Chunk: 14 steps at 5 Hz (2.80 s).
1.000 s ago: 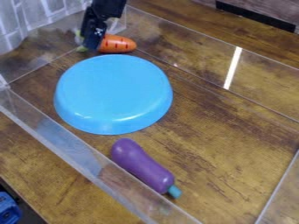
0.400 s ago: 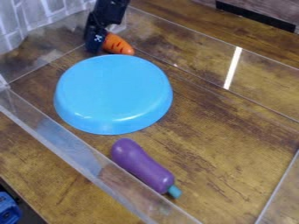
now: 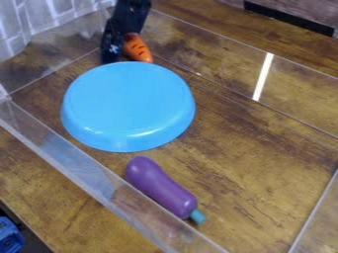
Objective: Move the carrot to the right side
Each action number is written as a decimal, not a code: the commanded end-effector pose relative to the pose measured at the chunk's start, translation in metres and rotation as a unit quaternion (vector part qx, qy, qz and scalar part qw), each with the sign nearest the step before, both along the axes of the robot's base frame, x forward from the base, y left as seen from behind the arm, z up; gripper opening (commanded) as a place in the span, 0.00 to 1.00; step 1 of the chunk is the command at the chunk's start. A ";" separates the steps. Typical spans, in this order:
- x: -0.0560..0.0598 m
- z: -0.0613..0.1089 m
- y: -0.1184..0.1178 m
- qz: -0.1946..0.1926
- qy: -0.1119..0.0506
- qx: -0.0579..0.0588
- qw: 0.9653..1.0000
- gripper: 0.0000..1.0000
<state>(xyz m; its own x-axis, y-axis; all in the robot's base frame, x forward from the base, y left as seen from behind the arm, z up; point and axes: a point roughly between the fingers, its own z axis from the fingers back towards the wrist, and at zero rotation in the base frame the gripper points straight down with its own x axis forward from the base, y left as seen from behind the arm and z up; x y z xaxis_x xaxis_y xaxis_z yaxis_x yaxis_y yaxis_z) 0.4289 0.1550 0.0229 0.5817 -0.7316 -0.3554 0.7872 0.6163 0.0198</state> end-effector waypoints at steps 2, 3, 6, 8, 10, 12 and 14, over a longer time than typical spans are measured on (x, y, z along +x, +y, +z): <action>0.015 0.001 0.009 0.025 -0.012 -0.001 1.000 0.00; 0.013 -0.002 0.011 0.032 -0.013 -0.003 0.999 0.00; 0.008 0.004 0.019 0.036 -0.016 -0.003 0.999 0.00; 0.011 -0.001 -0.009 -0.002 -0.018 -0.003 1.000 0.00; 0.001 0.020 -0.015 0.015 -0.021 -0.003 1.000 0.00; 0.003 0.016 -0.032 0.021 -0.024 -0.003 0.999 0.00; 0.012 0.025 -0.042 -0.012 -0.027 -0.003 1.000 0.00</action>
